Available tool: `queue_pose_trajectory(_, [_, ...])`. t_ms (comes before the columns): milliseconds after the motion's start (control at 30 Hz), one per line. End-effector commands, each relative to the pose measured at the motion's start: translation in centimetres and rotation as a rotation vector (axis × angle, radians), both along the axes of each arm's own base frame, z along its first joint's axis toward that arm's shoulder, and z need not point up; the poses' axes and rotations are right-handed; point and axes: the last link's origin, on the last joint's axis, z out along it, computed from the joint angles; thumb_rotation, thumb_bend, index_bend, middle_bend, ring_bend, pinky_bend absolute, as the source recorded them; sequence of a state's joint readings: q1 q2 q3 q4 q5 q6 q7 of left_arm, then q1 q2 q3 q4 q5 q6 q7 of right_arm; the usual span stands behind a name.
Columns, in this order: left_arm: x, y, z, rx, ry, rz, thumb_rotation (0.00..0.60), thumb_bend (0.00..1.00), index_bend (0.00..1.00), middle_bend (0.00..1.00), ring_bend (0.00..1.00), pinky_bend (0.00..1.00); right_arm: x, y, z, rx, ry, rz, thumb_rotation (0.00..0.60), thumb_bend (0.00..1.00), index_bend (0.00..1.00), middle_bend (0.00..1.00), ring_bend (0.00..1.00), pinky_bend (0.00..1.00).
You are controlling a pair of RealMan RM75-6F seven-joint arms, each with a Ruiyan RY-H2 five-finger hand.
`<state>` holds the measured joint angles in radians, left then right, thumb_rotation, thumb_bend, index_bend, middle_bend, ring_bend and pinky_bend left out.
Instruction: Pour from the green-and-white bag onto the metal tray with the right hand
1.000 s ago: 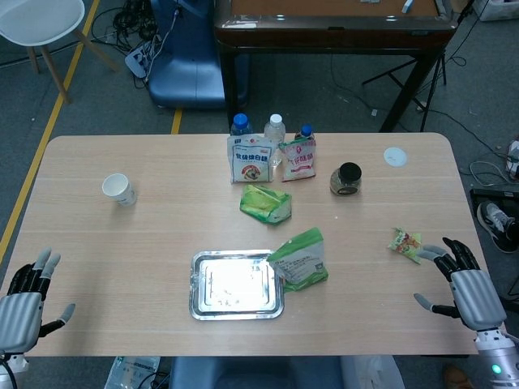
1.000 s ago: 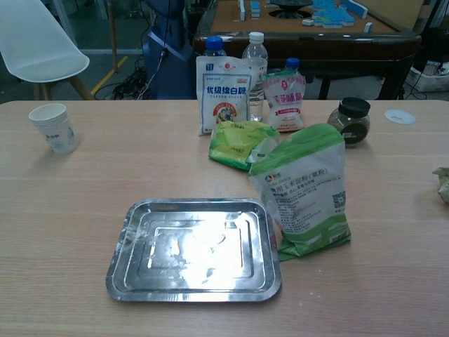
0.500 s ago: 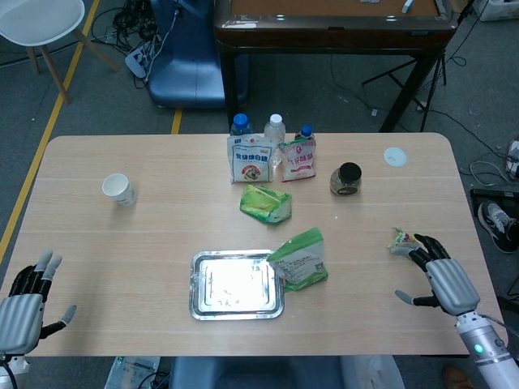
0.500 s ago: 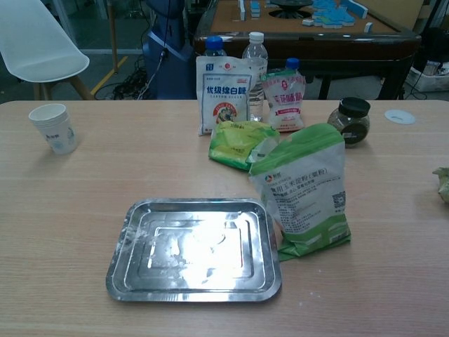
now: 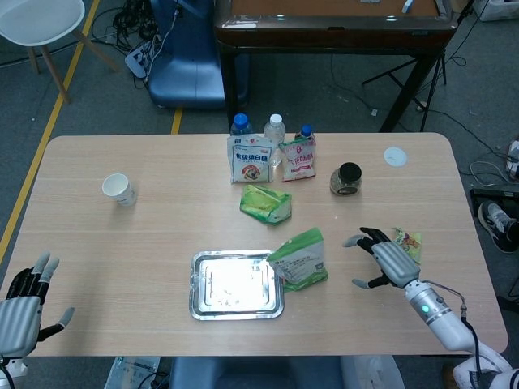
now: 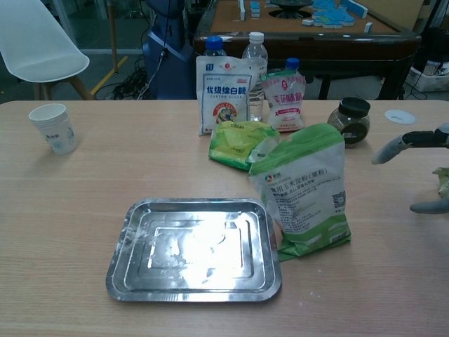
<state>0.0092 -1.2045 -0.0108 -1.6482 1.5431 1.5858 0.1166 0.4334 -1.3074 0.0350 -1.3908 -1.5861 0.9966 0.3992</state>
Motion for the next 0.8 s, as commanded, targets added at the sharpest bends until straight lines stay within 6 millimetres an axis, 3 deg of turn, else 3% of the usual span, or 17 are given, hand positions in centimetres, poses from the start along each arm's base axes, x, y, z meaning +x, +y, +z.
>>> queue_pose_trajectory(33, [0.0,0.0,0.0,-0.002,0.002,0.001,0.600,0.23,0.02,0.00,0.08,0.06,0.4,-0.7,-1.4,0.030,-0.025,0.008,0.600,0.00,0.26,0.23,0.07,0.05])
queue_pose_trajectory(633, [0.1,0.0,-0.2,-0.013,0.009,0.004,0.600,0.23,0.02,0.00,0.08,0.06,1.0,-2.1,-7.4,0.120,-0.151,0.043,0.600,0.00,0.26,0.24,0.07,0.05])
queue_pose_trajectory(800, [0.2,0.1,-0.2,-0.014,0.010,0.004,0.600,0.23,0.02,0.00,0.08,0.06,0.9,-2.1,-8.4,0.129,-0.195,0.055,0.600,0.01,0.27,0.28,0.09,0.05])
